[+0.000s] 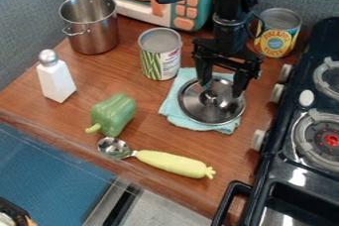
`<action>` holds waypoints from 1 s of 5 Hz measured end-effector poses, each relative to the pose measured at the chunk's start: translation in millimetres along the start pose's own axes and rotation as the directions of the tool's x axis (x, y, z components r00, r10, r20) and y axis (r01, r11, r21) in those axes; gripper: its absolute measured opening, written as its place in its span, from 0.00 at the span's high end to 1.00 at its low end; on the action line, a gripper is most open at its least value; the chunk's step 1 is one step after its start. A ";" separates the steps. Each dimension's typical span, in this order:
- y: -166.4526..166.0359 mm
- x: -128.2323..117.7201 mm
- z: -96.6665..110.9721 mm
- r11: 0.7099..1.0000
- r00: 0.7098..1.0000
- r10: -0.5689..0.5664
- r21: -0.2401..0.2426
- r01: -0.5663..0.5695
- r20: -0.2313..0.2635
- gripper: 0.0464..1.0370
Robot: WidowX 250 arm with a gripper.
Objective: Put the lid on top of the cooking pot
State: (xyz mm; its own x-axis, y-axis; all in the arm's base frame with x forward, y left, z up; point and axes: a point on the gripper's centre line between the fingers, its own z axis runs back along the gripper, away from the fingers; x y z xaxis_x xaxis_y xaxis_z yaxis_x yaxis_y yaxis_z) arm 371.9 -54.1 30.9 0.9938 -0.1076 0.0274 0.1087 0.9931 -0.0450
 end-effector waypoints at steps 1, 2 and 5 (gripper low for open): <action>6.5 -0.9 -0.3 1.000 1.000 0.017 -0.002 -0.017 -0.007 0.37; 6.6 -4.6 -3.6 1.000 1.000 0.022 -0.006 -0.022 -0.014 0.70; 1.4 -24.0 -10.0 1.000 0.999 0.028 -0.011 -0.028 -0.047 0.19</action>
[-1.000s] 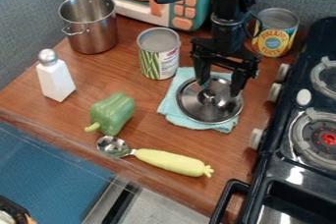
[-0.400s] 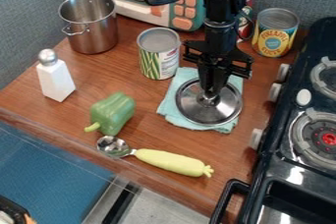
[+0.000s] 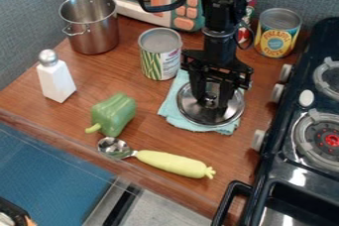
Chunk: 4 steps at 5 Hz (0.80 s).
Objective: Put the lid on top of the cooking pot
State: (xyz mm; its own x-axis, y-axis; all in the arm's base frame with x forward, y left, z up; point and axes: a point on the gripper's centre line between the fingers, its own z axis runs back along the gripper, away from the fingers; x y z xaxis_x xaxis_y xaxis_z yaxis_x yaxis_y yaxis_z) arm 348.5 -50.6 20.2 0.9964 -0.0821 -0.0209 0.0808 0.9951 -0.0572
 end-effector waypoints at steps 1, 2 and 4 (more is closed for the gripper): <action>-0.7 -0.7 -1.8 1.000 1.000 -0.005 0.002 0.005 0.006 0.11; 0.2 -0.7 -1.2 1.000 1.000 -0.008 0.007 0.008 0.015 0.38; -0.3 0.7 -0.8 1.000 1.000 0.006 0.004 -0.006 0.023 0.77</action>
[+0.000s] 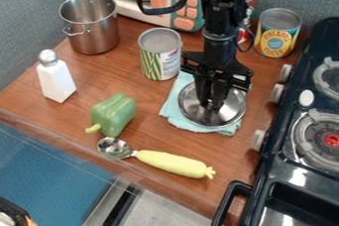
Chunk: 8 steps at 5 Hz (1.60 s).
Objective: Put the lid on top of the cooking pot
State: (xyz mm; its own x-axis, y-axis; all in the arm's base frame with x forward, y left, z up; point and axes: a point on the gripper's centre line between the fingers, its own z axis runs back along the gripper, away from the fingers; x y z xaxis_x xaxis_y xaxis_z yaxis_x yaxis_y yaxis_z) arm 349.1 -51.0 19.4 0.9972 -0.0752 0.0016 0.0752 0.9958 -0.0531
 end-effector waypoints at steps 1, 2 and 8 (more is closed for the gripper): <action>-3.5 -1.5 2.8 1.000 1.000 -0.001 -0.021 0.001 -0.018 0.77; -6.9 5.3 34.6 0.997 0.999 0.011 -0.073 -0.008 0.031 0.77; 84.8 -1.3 141.7 0.957 0.970 0.204 -0.234 -0.169 0.134 0.77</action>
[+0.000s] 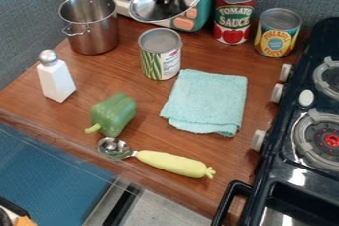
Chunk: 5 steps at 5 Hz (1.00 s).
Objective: Put the lid on top of the cooking pot
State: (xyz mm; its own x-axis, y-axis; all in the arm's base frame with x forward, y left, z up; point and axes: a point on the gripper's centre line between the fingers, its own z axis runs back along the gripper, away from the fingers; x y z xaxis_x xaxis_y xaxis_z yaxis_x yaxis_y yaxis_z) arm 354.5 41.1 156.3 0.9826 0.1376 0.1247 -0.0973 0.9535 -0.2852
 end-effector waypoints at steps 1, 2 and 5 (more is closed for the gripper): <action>31.1 23.0 -1.5 0.996 0.996 0.092 0.019 -0.092 -0.003 0.77; 51.1 48.2 -3.6 0.987 0.988 0.155 0.038 -0.155 0.001 0.77; 117.7 82.4 12.3 0.943 0.949 0.314 0.107 -0.315 0.025 0.77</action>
State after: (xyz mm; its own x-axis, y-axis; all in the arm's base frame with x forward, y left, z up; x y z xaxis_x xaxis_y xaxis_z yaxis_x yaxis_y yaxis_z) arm 422.1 167.9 144.7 0.8983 0.4363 0.0523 -0.4178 0.8847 -0.2066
